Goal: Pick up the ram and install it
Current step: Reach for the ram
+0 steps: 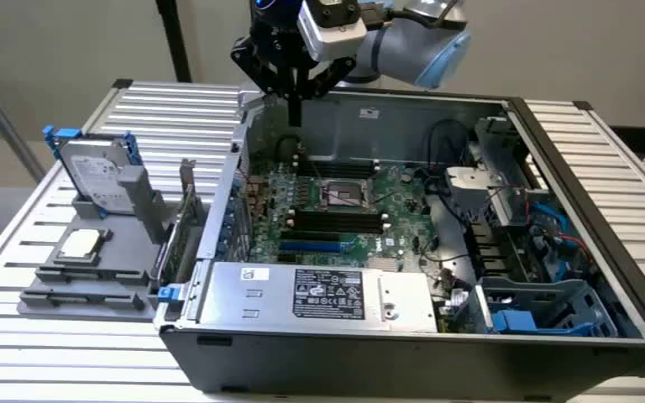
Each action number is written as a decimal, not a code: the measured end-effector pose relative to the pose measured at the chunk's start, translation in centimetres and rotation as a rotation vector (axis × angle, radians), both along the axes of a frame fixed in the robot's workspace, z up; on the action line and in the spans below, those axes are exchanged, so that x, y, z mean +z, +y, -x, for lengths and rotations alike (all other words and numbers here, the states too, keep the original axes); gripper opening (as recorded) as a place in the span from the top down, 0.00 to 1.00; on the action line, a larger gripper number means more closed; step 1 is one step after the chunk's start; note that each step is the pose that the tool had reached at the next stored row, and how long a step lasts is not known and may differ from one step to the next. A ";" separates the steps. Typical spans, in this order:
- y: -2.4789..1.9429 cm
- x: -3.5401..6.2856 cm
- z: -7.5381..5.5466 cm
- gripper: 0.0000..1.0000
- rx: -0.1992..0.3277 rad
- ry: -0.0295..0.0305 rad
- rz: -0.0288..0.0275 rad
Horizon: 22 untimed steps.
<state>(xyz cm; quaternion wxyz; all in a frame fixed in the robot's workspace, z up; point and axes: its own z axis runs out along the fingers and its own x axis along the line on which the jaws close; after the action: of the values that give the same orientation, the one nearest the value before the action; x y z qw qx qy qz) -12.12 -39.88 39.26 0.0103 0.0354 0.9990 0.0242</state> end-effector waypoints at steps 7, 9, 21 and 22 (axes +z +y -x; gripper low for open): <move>0.00 0.00 0.0 0.89 0.000 0.0000 0.0000; 0.00 0.00 0.0 0.89 0.000 0.0000 0.0000; -1.19 -0.07 1.8 0.89 0.000 0.0000 0.0001; -1.39 -0.08 2.1 0.89 0.000 0.0000 0.0001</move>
<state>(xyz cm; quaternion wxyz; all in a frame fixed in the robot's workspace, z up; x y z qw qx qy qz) -14.22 -41.27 39.18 0.0103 0.0354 0.9990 0.0241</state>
